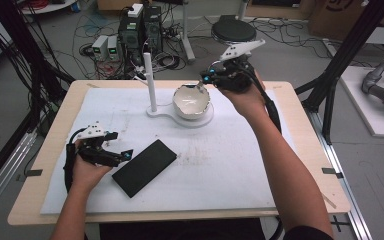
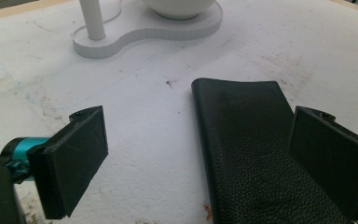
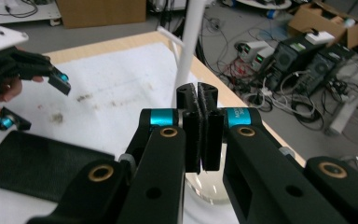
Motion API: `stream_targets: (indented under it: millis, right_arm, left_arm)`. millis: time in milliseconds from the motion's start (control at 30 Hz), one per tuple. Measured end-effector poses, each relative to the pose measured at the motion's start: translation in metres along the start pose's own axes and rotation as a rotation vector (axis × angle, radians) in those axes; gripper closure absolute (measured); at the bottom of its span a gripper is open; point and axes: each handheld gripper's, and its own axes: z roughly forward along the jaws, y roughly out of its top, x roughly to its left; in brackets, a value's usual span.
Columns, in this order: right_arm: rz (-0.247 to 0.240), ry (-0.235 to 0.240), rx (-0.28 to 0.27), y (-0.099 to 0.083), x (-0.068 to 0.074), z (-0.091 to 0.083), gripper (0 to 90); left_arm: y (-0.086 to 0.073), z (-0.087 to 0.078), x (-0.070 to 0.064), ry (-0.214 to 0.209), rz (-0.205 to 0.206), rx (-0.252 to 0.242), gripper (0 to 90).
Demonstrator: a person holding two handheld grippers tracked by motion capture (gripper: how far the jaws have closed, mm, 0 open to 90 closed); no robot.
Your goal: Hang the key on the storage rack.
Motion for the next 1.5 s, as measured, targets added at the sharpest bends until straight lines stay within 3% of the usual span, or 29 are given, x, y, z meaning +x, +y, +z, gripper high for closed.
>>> stream_targets:
  millis: [333,400,433,767,967,1200,1500]
  right_arm:
    - [-0.034,0.084,0.022,0.038,0.012,0.047,90.0]
    - [-0.031,0.090,0.024,0.040,0.014,0.051,90.0]
    - [-0.036,0.102,0.030,0.045,0.017,0.063,90.0]
    - [-0.016,0.150,0.050,0.056,0.021,0.107,90.0]
    - [-0.015,0.156,0.063,0.061,0.021,0.127,90.0]
    - [0.033,0.162,0.080,0.060,0.016,0.155,90.0]
    - [0.047,0.144,0.092,0.060,0.009,0.168,90.0]
  left_arm:
    - [-0.002,-0.002,0.000,0.001,-0.001,0.001,5.0]
    - [-0.002,-0.002,0.000,0.002,0.001,0.002,5.0]
    - [-0.002,-0.002,0.000,0.003,0.003,0.001,5.0]
    - [-0.002,-0.004,0.000,0.005,-0.004,-0.007,5.0]
    - [-0.003,-0.004,0.001,0.001,-0.003,-0.007,5.0]
    - [-0.003,-0.004,0.001,0.004,-0.004,-0.008,5.0]
    - [-0.003,-0.004,0.002,0.002,-0.004,-0.008,5.0]
